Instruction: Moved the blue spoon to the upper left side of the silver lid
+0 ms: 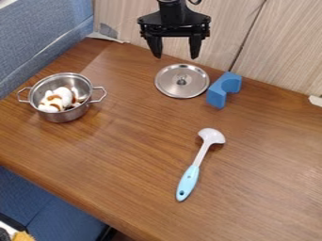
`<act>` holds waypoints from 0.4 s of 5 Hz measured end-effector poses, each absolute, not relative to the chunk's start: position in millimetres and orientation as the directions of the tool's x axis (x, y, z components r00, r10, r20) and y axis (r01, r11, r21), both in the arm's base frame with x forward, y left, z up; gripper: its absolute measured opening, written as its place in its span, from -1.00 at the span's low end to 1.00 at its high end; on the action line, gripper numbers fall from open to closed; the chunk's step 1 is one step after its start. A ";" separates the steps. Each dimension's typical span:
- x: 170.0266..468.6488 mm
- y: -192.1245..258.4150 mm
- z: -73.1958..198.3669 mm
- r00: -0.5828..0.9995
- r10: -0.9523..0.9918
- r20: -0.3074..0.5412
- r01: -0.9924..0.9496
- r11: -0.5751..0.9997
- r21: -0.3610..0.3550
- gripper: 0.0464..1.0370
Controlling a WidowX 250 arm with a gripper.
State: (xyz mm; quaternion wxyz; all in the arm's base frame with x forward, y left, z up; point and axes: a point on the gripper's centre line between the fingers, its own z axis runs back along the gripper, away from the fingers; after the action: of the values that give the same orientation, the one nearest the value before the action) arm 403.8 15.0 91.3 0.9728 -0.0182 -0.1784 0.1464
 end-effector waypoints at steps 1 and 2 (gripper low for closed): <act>400.6 14.2 77.2 0.905 0.295 0.308 -0.284 0.955 -0.080 0.93; 380.5 3.0 69.7 0.919 0.282 0.274 -0.275 0.959 -0.065 0.93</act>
State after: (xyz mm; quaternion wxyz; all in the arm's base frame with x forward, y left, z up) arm 380.5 3.0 69.7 0.9796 -0.0125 -0.1419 0.1420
